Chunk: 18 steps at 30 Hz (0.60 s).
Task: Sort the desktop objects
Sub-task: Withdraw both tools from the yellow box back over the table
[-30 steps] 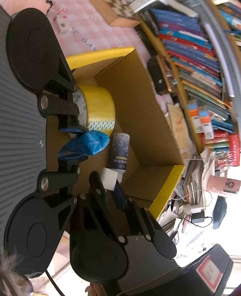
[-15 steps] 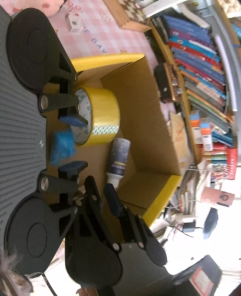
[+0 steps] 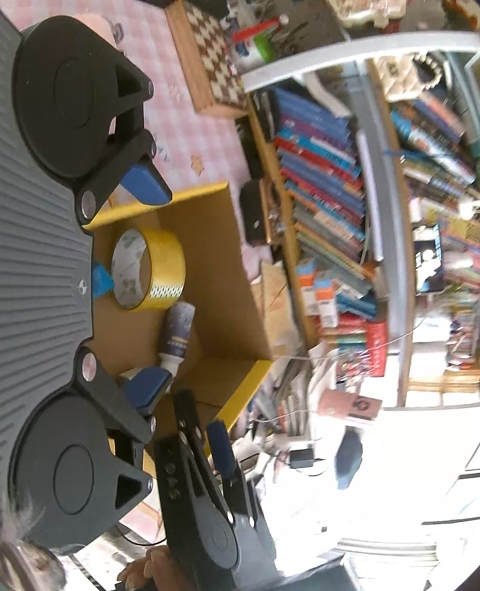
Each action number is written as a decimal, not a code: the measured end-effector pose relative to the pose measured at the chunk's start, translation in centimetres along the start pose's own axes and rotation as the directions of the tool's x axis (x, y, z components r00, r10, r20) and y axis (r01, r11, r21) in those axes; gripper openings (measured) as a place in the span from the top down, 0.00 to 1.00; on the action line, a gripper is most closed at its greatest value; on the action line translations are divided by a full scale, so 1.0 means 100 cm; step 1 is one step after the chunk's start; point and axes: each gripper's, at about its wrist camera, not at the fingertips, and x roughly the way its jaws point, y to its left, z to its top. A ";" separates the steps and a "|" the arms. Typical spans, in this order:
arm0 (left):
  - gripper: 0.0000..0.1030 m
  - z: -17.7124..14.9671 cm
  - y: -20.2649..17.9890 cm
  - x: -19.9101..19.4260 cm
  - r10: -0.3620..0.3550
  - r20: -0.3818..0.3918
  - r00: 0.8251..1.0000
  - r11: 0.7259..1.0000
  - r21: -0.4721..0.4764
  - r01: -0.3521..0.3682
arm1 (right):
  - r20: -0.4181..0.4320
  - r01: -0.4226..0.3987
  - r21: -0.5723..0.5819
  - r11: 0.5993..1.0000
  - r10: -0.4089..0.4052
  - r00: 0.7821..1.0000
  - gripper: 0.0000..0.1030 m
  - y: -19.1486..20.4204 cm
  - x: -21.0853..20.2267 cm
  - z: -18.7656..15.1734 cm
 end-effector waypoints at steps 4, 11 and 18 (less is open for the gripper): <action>0.02 -0.006 0.012 -0.021 0.028 0.034 0.999 0.999 -0.040 -0.027 | 0.054 0.055 0.053 0.997 -0.057 0.997 0.48 0.004 -0.022 -0.007; 0.00 -0.026 0.036 -0.051 0.069 0.056 0.996 0.991 -0.121 -0.062 | 0.106 0.157 0.142 0.977 -0.172 0.979 0.35 0.024 -0.050 -0.028; 0.00 -0.057 0.057 -0.072 0.063 0.020 0.998 0.990 -0.126 -0.060 | 0.072 0.202 0.184 0.962 -0.218 0.973 0.34 0.060 -0.057 -0.053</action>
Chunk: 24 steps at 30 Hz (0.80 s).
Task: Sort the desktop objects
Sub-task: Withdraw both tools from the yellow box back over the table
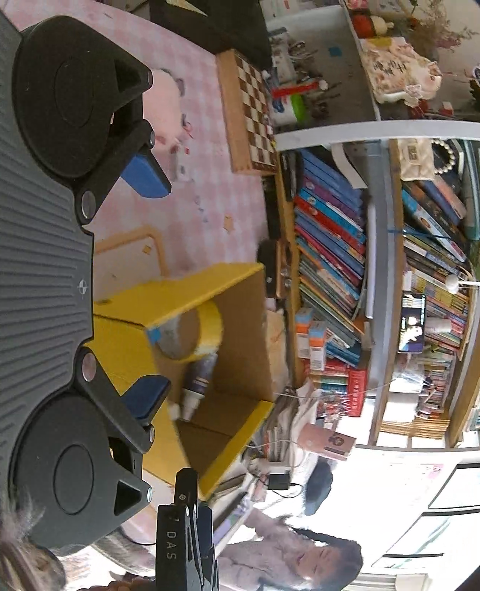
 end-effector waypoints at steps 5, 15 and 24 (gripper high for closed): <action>0.00 -0.019 0.020 -0.015 -0.010 -0.036 0.999 1.000 -0.001 0.010 | -0.049 0.003 0.018 1.000 -0.002 0.999 0.34 0.031 -0.013 -0.024; 0.00 -0.055 0.051 -0.043 -0.036 -0.101 0.994 0.999 0.029 0.039 | -0.113 0.011 0.035 0.999 -0.007 0.994 0.34 0.083 -0.037 -0.058; 0.00 -0.072 0.079 -0.059 -0.058 -0.127 0.990 0.998 0.030 0.062 | -0.163 -0.021 -0.001 1.000 0.021 0.986 0.34 0.130 -0.045 -0.079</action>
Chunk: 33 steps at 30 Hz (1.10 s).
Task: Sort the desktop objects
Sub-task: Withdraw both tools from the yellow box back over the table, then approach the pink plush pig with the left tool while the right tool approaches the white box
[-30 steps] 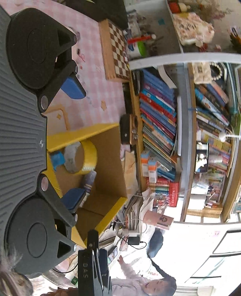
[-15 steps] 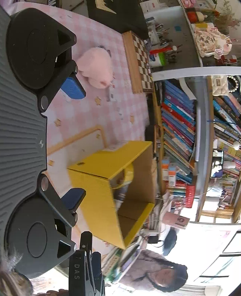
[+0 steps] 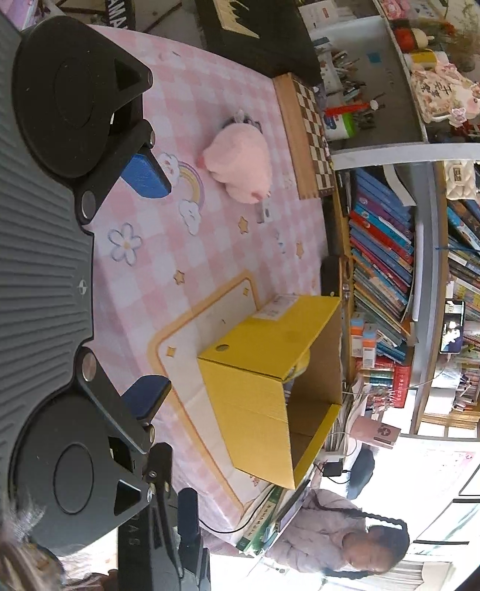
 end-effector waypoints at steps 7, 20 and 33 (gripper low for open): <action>0.00 -0.015 0.023 -0.010 -0.005 -0.013 1.000 1.000 -0.011 0.005 | -0.019 -0.019 -0.040 0.999 0.018 1.000 0.34 0.032 -0.002 -0.011; 0.00 -0.036 0.069 -0.035 0.059 0.001 0.998 0.993 -0.104 -0.059 | -0.038 -0.087 -0.156 0.984 0.082 0.996 0.34 0.088 0.001 -0.011; 0.00 -0.039 0.096 -0.046 0.119 0.016 0.993 0.980 -0.162 -0.115 | -0.027 -0.140 -0.256 0.957 0.138 0.990 0.34 0.124 0.006 -0.002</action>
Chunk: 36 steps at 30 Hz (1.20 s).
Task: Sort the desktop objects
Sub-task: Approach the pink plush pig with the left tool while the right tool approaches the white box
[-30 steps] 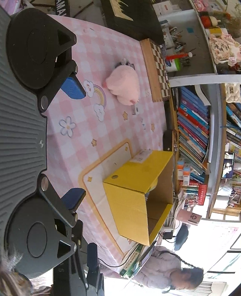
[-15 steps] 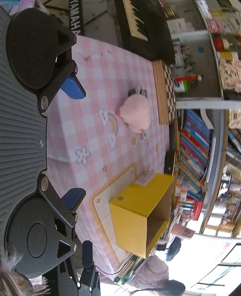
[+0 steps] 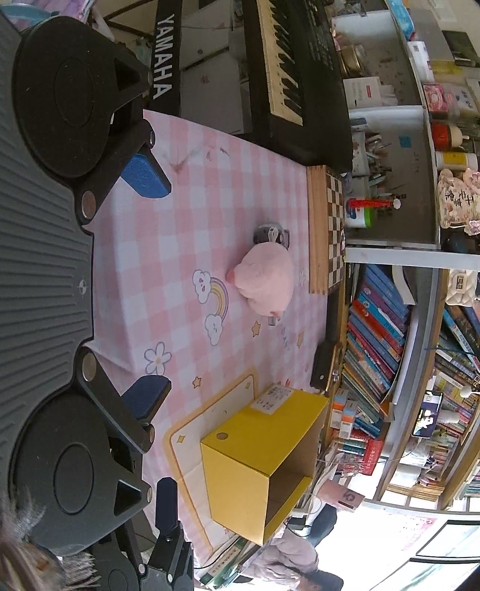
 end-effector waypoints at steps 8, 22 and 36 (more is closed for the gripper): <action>0.00 0.004 0.002 0.010 0.002 -0.018 1.000 1.000 0.006 -0.002 | -0.008 -0.019 -0.025 1.000 0.019 1.000 0.34 0.002 0.012 0.009; 0.00 0.027 0.012 0.045 0.058 -0.044 0.997 0.998 -0.030 -0.059 | -0.022 -0.092 -0.089 0.992 0.090 0.996 0.34 -0.004 0.054 0.044; 0.00 0.071 0.014 0.094 0.112 -0.037 0.993 0.991 -0.071 -0.114 | 0.026 -0.143 -0.051 0.988 0.144 0.989 0.29 -0.029 0.101 0.092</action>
